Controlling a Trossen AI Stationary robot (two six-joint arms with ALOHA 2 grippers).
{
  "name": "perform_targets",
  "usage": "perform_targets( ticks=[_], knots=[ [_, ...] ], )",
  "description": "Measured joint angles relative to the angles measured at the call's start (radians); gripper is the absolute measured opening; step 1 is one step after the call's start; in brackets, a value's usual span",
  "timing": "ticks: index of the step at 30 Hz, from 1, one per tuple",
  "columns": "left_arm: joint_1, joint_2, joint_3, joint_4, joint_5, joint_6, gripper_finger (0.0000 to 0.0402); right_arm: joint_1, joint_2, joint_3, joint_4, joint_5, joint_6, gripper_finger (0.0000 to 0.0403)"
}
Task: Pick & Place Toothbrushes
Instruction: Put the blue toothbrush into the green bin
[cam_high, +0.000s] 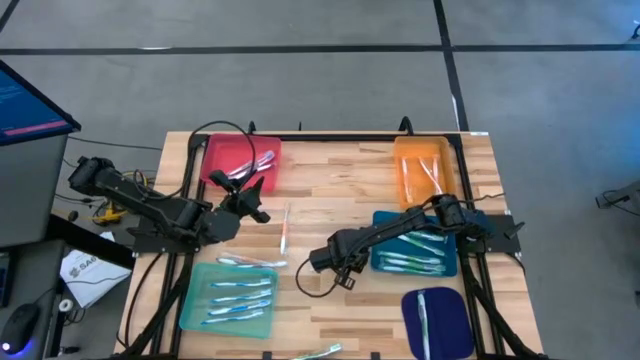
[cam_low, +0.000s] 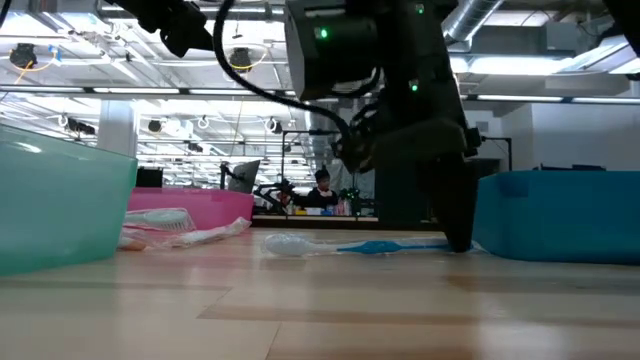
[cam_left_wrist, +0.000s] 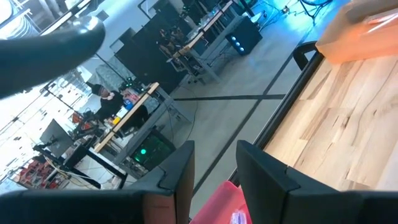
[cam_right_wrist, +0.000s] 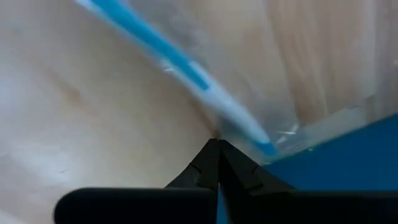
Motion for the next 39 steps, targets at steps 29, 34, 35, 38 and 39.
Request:
perform_targets(
  ticks=[29,34,35,38,39],
  knots=[
    [0.000,0.000,0.000,0.006,-0.001,-0.001,0.0113,-0.167,-0.005,-0.027,0.163,0.237,-0.189,0.0000],
    [0.000,0.000,0.000,0.008,-0.001,-0.001,0.0113,-0.180,-0.004,-0.027,0.213,0.277,-0.212,0.0000],
    [0.000,0.000,0.000,0.008,-0.001,-0.001,0.0113,-0.183,-0.004,-0.027,0.221,0.278,-0.215,0.0000],
    [0.000,0.000,0.000,0.010,0.000,-0.001,0.0113,-0.192,-0.004,-0.027,0.248,0.279,-0.233,0.0000],
    [0.000,0.000,0.000,0.010,-0.001,-0.001,0.0113,-0.194,-0.004,-0.027,0.256,0.280,-0.239,0.0000]
  ],
)
